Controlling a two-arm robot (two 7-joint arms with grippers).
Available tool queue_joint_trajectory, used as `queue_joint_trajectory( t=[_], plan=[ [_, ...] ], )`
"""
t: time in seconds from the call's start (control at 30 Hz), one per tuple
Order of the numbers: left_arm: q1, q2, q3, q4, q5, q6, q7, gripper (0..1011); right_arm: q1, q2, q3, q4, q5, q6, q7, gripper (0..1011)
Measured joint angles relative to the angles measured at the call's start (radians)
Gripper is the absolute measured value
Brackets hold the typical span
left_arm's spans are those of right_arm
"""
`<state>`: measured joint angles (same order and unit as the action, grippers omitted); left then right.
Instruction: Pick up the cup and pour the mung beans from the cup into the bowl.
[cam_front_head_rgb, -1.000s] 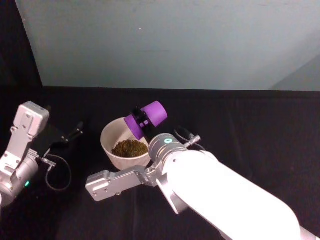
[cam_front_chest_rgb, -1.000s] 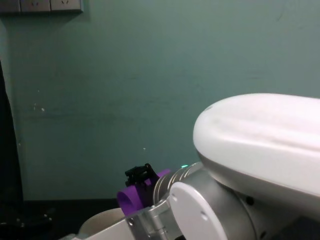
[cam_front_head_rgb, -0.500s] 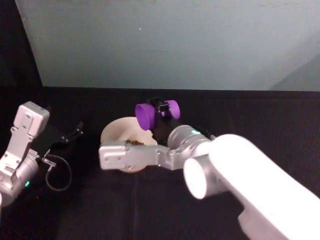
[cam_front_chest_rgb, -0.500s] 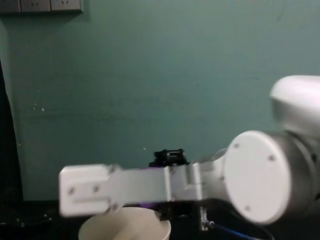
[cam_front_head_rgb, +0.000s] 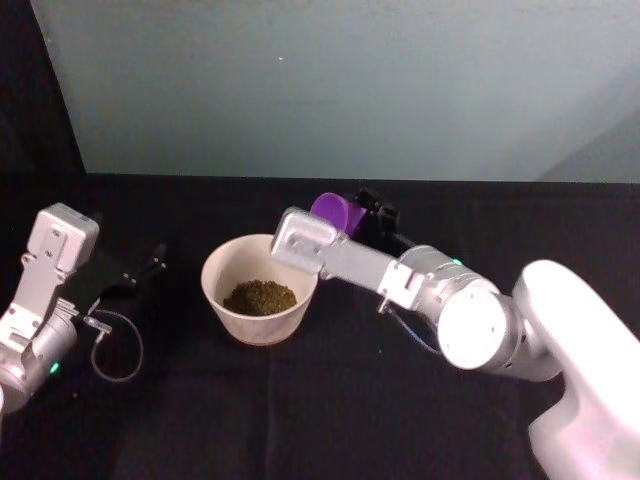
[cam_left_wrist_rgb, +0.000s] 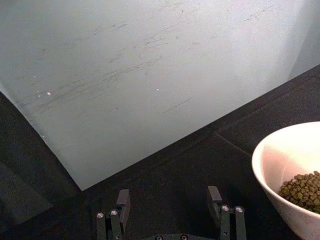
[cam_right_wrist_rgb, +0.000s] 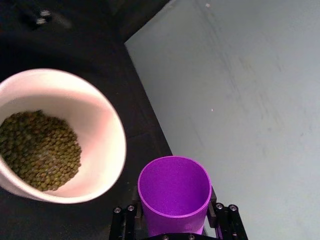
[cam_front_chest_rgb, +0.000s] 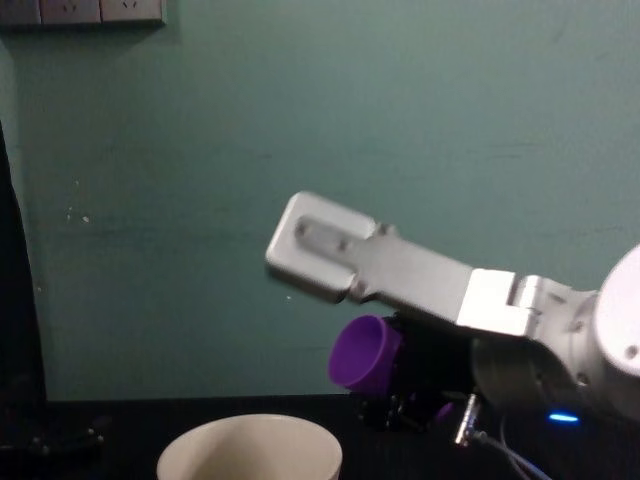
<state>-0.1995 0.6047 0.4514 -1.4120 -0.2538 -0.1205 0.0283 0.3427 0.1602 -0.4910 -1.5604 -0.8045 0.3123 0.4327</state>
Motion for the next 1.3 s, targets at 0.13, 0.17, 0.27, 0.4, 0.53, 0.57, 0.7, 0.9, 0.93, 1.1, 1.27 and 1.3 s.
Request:
queue_joint_trajectory(
  t=[0.13,0.17,0.27,0.4,0.53,0.57,0.7,0.9,0.93,1.1,1.27,1.3],
  plan=[
    [0.0,0.0,0.0,0.0,0.0,0.0,0.0,1011,-0.019,-0.017,0.064,0.017,0.1,-0.013,-0.011,723],
    [0.0,0.0,0.0,0.0,0.0,0.0,0.0,1011,-0.019,-0.017,0.064,0.017,0.1,-0.013,-0.011,723],
    [0.0,0.0,0.0,0.0,0.0,0.0,0.0,1011,-0.025,-0.028,0.109,0.042,0.183,-0.027,-0.004,723],
    [0.0,0.0,0.0,0.0,0.0,0.0,0.0,1011,-0.032,-0.042,0.156,0.069,0.27,-0.056,0.009,723],
    [0.0,0.0,0.0,0.0,0.0,0.0,0.0,1011,-0.036,-0.059,0.213,0.116,0.391,-0.099,0.039,723],
    [0.0,0.0,0.0,0.0,0.0,0.0,0.0,1011,-0.036,-0.062,0.219,0.122,0.409,-0.104,0.044,723],
    [0.0,0.0,0.0,0.0,0.0,0.0,0.0,1011,-0.036,-0.076,0.256,0.166,0.495,-0.114,0.072,723],
    [0.0,0.0,0.0,0.0,0.0,0.0,0.0,1011,-0.034,-0.089,0.289,0.202,0.569,-0.089,0.087,723],
    [0.0,0.0,0.0,0.0,0.0,0.0,0.0,1011,-0.034,-0.089,0.289,0.202,0.569,-0.089,0.087,723],
    [0.0,0.0,0.0,0.0,0.0,0.0,0.0,1011,-0.032,-0.09,0.304,0.221,0.612,-0.059,0.103,723],
    [0.0,0.0,0.0,0.0,0.0,0.0,0.0,1011,-0.025,-0.087,0.311,0.238,0.645,-0.039,0.121,723],
    [0.0,0.0,0.0,0.0,0.0,0.0,0.0,1011,-0.022,-0.086,0.311,0.243,0.653,-0.032,0.125,723]
  ],
)
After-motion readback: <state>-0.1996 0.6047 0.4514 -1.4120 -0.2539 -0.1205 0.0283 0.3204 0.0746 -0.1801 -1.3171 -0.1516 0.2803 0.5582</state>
